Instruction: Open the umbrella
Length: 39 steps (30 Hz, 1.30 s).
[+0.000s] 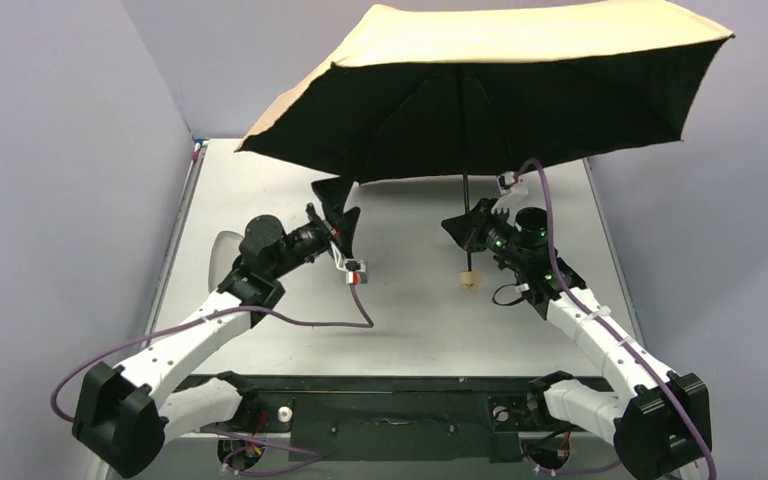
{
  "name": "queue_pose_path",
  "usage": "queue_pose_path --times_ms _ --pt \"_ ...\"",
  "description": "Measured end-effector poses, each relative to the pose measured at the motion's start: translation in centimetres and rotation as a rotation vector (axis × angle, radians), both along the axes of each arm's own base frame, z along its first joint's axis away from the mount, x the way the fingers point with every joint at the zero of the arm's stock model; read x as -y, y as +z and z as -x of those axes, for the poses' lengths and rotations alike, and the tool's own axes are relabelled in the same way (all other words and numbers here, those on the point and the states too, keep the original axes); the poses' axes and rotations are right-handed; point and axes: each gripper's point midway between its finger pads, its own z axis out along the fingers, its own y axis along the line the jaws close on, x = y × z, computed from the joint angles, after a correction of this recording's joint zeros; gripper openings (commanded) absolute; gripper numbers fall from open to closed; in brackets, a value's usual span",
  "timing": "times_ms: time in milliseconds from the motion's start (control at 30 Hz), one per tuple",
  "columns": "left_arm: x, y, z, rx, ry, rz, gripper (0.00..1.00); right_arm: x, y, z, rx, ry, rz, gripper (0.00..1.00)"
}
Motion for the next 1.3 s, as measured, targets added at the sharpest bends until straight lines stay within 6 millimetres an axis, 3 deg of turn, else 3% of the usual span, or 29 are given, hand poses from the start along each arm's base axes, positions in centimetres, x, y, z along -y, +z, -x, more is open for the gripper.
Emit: queue_pose_path --times_ms 133,367,567,733,1033,1300 --pt "-1.7 -2.1 1.5 -0.153 0.060 0.023 0.97 0.3 -2.4 -0.1 0.030 -0.033 0.056 0.00" --pt "-4.4 -6.3 3.4 -0.455 0.183 0.046 0.97 -1.1 -3.6 0.6 0.112 -0.002 0.133 0.00" --pt "-6.2 -9.5 4.5 -0.621 0.274 0.038 0.97 -1.4 -5.1 0.7 0.150 0.006 0.188 0.11" --pt "-6.9 -11.5 4.9 -0.695 0.316 0.029 0.97 -0.9 -6.7 0.7 0.150 -0.005 0.236 0.27" --pt "-7.5 -12.8 4.8 -0.736 0.363 0.023 0.97 -0.9 -6.9 0.7 0.173 0.009 0.271 0.30" --pt "-8.4 -15.1 5.9 -0.794 0.389 -0.067 0.97 -1.6 -7.5 1.5 0.196 0.064 0.324 0.43"
